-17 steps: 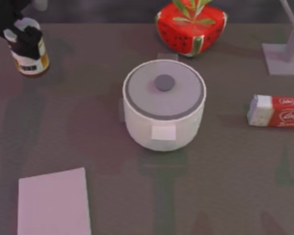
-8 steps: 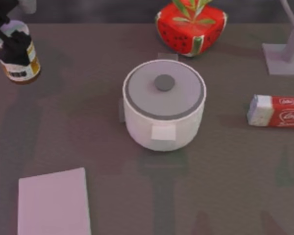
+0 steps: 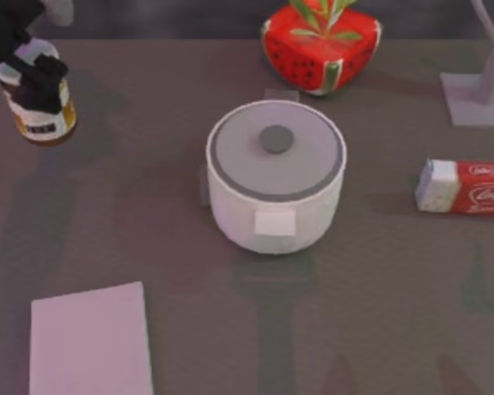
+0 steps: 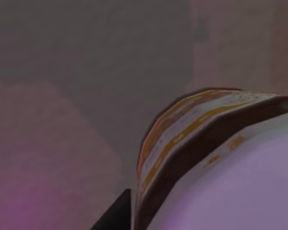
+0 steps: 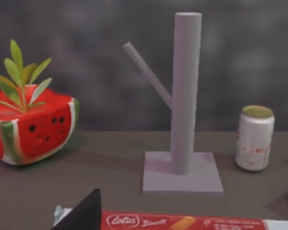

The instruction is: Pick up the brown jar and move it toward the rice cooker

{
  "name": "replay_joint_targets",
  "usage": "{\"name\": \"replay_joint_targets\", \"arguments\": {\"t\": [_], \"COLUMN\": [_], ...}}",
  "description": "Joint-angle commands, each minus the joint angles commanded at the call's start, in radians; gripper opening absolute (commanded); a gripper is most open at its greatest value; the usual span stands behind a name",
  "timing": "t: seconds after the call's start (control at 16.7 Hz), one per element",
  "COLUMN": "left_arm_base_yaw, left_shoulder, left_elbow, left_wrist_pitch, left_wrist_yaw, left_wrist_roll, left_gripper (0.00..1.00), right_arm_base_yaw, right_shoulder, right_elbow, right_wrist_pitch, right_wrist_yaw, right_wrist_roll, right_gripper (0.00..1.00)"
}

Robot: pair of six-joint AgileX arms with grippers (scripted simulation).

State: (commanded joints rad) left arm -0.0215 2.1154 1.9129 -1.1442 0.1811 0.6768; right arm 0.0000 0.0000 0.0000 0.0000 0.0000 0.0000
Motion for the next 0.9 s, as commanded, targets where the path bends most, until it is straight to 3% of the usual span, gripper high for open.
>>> {"name": "replay_joint_targets", "arguments": {"t": [0.18,0.6,0.9], "left_arm_base_yaw": [-0.06,-0.229,-0.305], "left_shoulder": [-0.035,-0.152,-0.218], "left_elbow": [-0.093,-0.376,-0.504], "left_wrist_pitch": [0.063,0.25,0.344], "left_wrist_yaw": [-0.052,-0.203,-0.273], "left_wrist_roll": [-0.191,-0.767,-0.974], "left_gripper": [0.0,0.0,0.0], "right_arm_base_yaw": [0.0,0.0,0.0], "right_shoulder": [0.0,0.0,0.0], "right_elbow": [0.0,0.0,0.0], "right_wrist_pitch": [0.0,0.0,0.0], "right_wrist_yaw": [0.0,0.0,0.0], "right_wrist_roll": [0.0,0.0,0.0], "right_gripper": [1.0,1.0,1.0]}}
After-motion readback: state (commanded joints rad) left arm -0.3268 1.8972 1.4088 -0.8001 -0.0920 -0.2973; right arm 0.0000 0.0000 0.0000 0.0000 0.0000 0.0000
